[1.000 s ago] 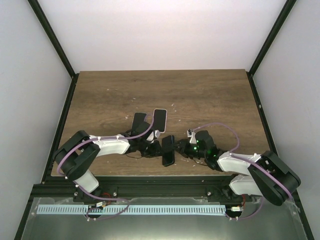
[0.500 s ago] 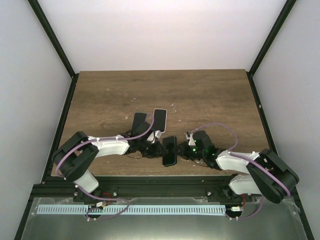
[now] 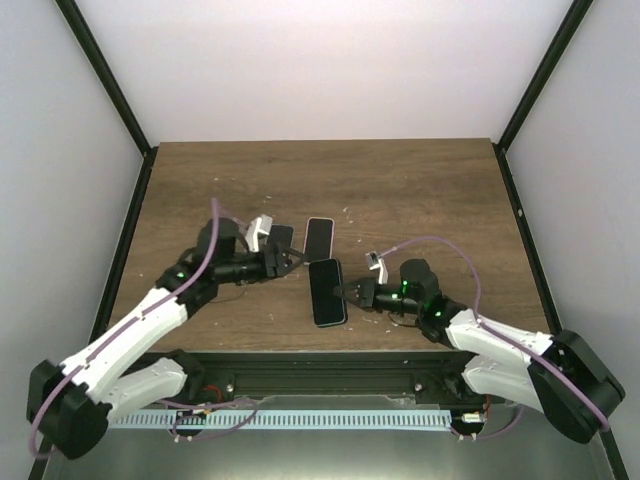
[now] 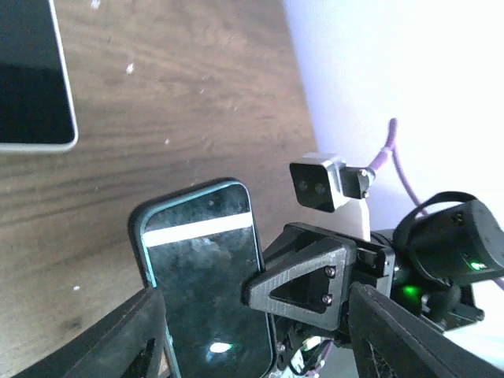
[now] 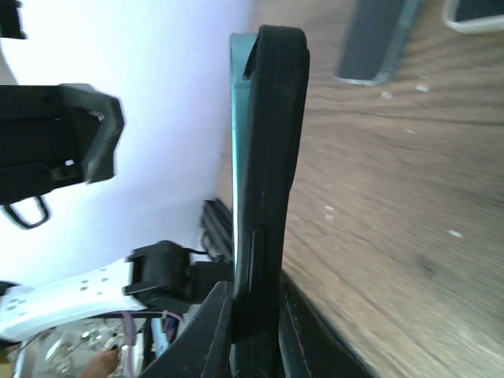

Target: Put the phone into the phone case

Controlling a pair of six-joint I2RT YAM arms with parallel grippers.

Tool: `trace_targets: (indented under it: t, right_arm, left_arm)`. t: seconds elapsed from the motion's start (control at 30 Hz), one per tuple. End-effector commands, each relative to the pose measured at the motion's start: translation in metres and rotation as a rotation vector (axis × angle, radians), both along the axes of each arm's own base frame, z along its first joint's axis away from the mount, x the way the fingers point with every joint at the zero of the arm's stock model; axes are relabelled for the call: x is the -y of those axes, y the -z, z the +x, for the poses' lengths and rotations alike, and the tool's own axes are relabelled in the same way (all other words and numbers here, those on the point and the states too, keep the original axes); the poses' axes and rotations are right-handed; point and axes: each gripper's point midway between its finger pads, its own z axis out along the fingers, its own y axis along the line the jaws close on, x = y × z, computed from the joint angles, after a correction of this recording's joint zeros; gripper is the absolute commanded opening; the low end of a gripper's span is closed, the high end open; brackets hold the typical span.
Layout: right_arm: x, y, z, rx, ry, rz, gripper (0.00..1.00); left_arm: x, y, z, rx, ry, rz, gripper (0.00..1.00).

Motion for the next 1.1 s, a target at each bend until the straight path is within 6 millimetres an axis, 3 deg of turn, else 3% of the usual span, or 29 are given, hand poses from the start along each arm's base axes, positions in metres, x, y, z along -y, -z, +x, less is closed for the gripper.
trace_targets:
  t: [0.0,0.13,0.23,0.4,0.57,0.8,0.97,1.07]
  right_arm:
    - [-0.012,-0.089,-0.012,0.200,-0.100,0.246,0.06]
    - [-0.008,-0.134,-0.028,0.275,-0.146,0.406,0.06]
    - [-0.006,-0.160,-0.041,0.354,-0.206,0.492,0.06]
    - [0.001,-0.186,-0.058,0.435,-0.259,0.613,0.07]
    - [-0.003,-0.192,-0.059,0.434,-0.265,0.621,0.07]
    - [-0.012,-0.192,-0.062,0.414,-0.292,0.630,0.07]
    - [-0.015,-0.189,-0.061,0.401,-0.292,0.630,0.08]
    - [-0.016,-0.185,-0.059,0.387,-0.284,0.620,0.08]
  left_arm:
    - [-0.018,-0.039,-0.012,0.051,0.002,-0.066,0.69]
    - [-0.019,-0.088,-0.028,0.123,0.037,-0.252,0.81]
    - [-0.015,-0.110,-0.039,0.157,0.099,-0.338,0.83]
    - [-0.010,-0.120,-0.047,0.172,0.160,-0.435,0.82]
    - [-0.007,-0.125,-0.051,0.189,0.202,-0.481,0.80]
    - [-0.002,-0.122,-0.048,0.169,0.223,-0.497,0.62]
    - [0.000,-0.115,-0.046,0.146,0.219,-0.495,0.34]
    - [0.000,-0.114,-0.044,0.138,0.218,-0.495,0.22]
